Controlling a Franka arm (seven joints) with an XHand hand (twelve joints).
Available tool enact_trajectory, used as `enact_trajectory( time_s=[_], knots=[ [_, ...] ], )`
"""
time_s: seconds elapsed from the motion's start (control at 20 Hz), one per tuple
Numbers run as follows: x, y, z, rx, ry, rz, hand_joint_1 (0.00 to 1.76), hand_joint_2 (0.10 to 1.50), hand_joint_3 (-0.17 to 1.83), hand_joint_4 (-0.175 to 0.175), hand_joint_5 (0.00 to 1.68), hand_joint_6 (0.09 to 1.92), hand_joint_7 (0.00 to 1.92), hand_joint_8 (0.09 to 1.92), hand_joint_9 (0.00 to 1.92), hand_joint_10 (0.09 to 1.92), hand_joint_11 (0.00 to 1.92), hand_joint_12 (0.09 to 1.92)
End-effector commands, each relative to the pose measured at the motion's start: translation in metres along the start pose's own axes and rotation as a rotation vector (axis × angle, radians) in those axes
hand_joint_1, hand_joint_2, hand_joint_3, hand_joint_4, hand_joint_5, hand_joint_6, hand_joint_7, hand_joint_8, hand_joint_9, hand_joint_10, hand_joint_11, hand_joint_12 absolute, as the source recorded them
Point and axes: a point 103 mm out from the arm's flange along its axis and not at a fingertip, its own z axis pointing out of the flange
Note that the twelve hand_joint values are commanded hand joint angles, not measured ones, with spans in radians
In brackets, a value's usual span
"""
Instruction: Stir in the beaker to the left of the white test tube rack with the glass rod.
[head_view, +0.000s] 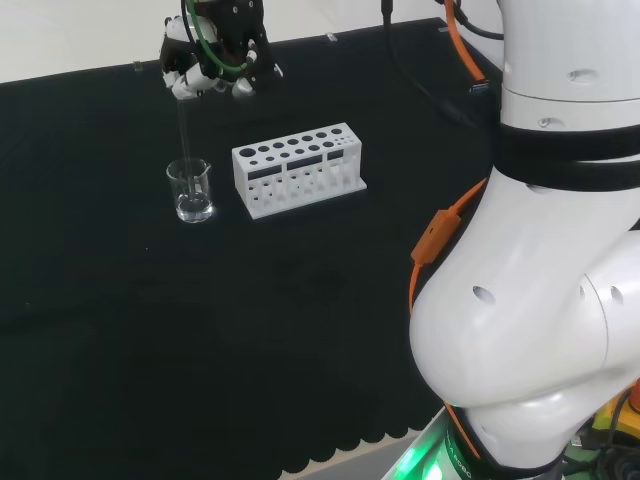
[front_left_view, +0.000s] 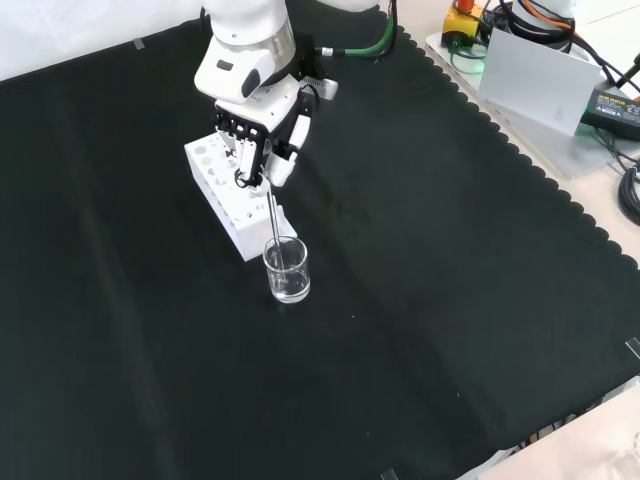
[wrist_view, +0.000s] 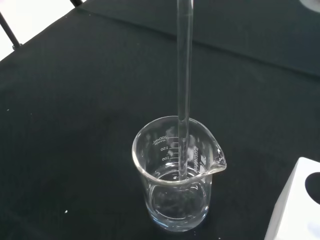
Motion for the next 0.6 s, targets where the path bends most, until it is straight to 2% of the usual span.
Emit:
enact_trajectory(
  time_s=[0.05, 0.4, 0.6],
  knots=[
    [0.002, 0.005, -0.005, -0.003, -0.002, -0.011, 1.18, 1.15, -0.17, -0.175, 1.09, 0.89, 1.55, 0.74, 1.75, 0.57, 1.69, 0.92],
    [-0.01, 0.009, -0.009, 0.004, -0.003, -0.014, 1.18, 1.15, -0.17, -0.175, 1.09, 0.89, 1.56, 0.74, 1.75, 0.57, 1.69, 0.92],
    [-0.018, 0.002, -0.011, 0.01, -0.001, -0.001, 1.18, 1.15, -0.17, -0.175, 1.09, 0.89, 1.56, 0.74, 1.75, 0.57, 1.69, 0.92]
  ],
)
